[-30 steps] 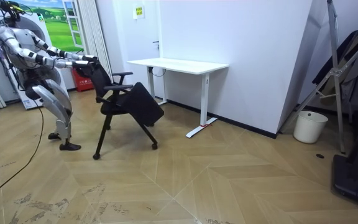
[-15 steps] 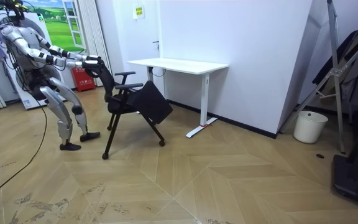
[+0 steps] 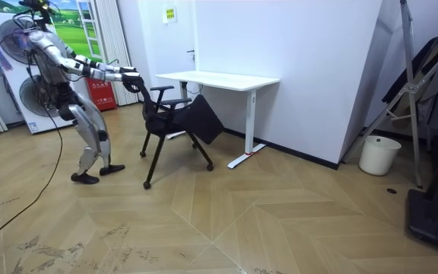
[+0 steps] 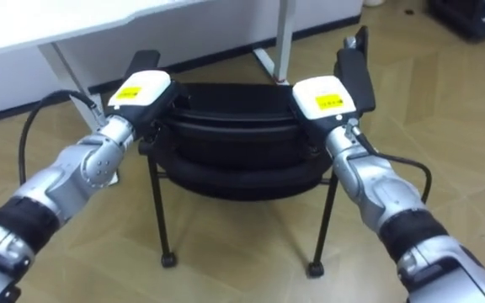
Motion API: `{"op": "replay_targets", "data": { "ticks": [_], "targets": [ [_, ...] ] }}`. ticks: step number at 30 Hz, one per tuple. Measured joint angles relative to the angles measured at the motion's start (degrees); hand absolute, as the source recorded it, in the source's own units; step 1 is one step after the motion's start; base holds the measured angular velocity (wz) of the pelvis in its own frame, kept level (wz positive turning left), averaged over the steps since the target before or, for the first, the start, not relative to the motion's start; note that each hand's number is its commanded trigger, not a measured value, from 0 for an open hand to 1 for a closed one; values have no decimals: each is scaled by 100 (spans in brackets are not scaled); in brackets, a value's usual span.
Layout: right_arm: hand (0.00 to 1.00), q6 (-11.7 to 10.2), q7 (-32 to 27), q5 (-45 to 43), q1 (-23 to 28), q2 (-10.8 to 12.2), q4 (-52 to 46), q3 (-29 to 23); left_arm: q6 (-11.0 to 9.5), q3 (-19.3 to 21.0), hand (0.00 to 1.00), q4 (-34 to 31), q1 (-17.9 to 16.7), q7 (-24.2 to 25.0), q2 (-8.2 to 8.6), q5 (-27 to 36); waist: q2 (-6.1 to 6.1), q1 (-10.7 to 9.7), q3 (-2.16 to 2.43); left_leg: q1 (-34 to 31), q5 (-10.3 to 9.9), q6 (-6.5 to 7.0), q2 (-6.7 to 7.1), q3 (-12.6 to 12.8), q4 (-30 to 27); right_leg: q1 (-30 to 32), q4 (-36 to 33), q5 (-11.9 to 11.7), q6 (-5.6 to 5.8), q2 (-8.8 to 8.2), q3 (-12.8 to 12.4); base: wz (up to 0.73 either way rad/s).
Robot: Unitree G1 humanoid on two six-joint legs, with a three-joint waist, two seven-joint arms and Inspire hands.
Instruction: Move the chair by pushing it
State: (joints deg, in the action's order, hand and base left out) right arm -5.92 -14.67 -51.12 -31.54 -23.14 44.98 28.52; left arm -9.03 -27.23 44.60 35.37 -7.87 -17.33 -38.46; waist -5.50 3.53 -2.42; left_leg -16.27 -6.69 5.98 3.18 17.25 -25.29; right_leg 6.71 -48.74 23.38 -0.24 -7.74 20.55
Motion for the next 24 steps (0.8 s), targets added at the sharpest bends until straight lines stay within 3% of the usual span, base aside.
{"op": "replay_targets", "data": {
  "ticks": [1,2,3,5,6,8,9,10,11,12,13,14,15,18,19,24],
  "targets": [
    [100,-33,-31,30,2,-17,39,3,7,0,100,0,1,2,7,-16,13,-2,3,44,-155,2,-116,-67,-226,7,-212,-142,-31,19,-34,15],
    [100,-37,-92,32,-11,6,130,9,31,-9,100,0,4,2,11,-47,126,36,-27,93,-385,-78,-278,-305,-421,114,-505,-518,62,149,-70,5],
    [100,-33,-115,31,-11,43,167,10,35,-27,100,-9,3,0,-9,-48,179,88,-23,96,-466,-123,-360,-390,-490,231,-707,-587,62,176,-104,-14],
    [100,-33,-174,29,-24,99,172,10,28,-36,100,-69,13,3,-85,-42,233,151,-49,166,-633,-234,-477,-581,-515,757,-1085,-261,15,-122,-199,6],
    [100,-33,-177,28,-24,113,171,20,28,-36,100,-48,13,3,-103,-42,238,144,-58,226,-650,-264,-489,-612,-504,873,-1087,-246,31,-237,-237,30],
    [100,-33,-177,29,-20,170,211,51,19,-36,100,-16,2,40,-116,-31,242,144,-125,395,-892,-444,-597,-840,-692,1195,-494,-243,91,-586,-463,35],
    [100,-36,-177,30,-23,190,223,51,5,-33,100,-27,2,56,-141,-31,230,159,-131,380,-971,-488,-655,-889,-815,1233,-134,-283,145,-635,-526,45],
    [100,-30,-176,62,-36,231,225,50,-12,-32,100,-68,7,58,-210,-37,150,141,-133,317,-1208,-646,-725,-1014,-1167,1262,747,-655,233,-644,-728,36],
    [100,-13,-161,89,-55,259,229,59,-12,-4,100,-67,-23,29,-237,-51,204,202,-133,191,-1440,-853,-904,-1206,-1550,1179,636,-809,30,-522,-574,19],
    [100,2,-136,90,-92,273,250,57,-11,3,100,-68,-20,34,-243,-52,264,279,-92,174,-1483,-894,-1018,-1231,-1596,1129,704,-747,-47,-418,-493,5],
    [100,-24,-99,89,-197,273,340,79,-10,16,100,-60,-2,14,-245,-47,314,316,-90,182,-1467,-940,-1174,-1242,-1533,1035,842,-737,-126,-284,-361,19],
    [100,-31,-99,139,-261,273,416,128,-9,3,100,-28,22,-12,-243,-50,315,304,-92,252,-1369,-1079,-1218,-1259,-1380,947,915,-712,-152,-248,-277,26],
    [100,-34,-99,163,-286,276,445,152,-9,3,100,-26,25,-28,-247,-57,246,313,-133,311,-1342,-1104,-1221,-1250,-1298,911,937,-693,-161,-237,-268,22],
    [100,-46,-107,193,-341,307,509,172,-17,-12,100,-53,59,-40,-293,-60,193,256,-151,398,-1237,-1182,-1240,-1267,-1095,766,1043,-603,-160,-210,-141,26],
    [100,-46,-139,196,-346,308,506,166,-28,-33,100,-60,93,-45,-325,-60,138,232,-180,401,-1208,-1192,-1238,-1268,-1039,743,1071,-562,-140,-202,-110,27],
    [100,-57,-149,220,-414,310,495,100,-58,-20,100,-146,193,-70,-365,-166,89,164,-196,303,-1151,-1208,-1258,-1279,-1056,721,1115,-516,-132,-184,1,13]
  ]
}}
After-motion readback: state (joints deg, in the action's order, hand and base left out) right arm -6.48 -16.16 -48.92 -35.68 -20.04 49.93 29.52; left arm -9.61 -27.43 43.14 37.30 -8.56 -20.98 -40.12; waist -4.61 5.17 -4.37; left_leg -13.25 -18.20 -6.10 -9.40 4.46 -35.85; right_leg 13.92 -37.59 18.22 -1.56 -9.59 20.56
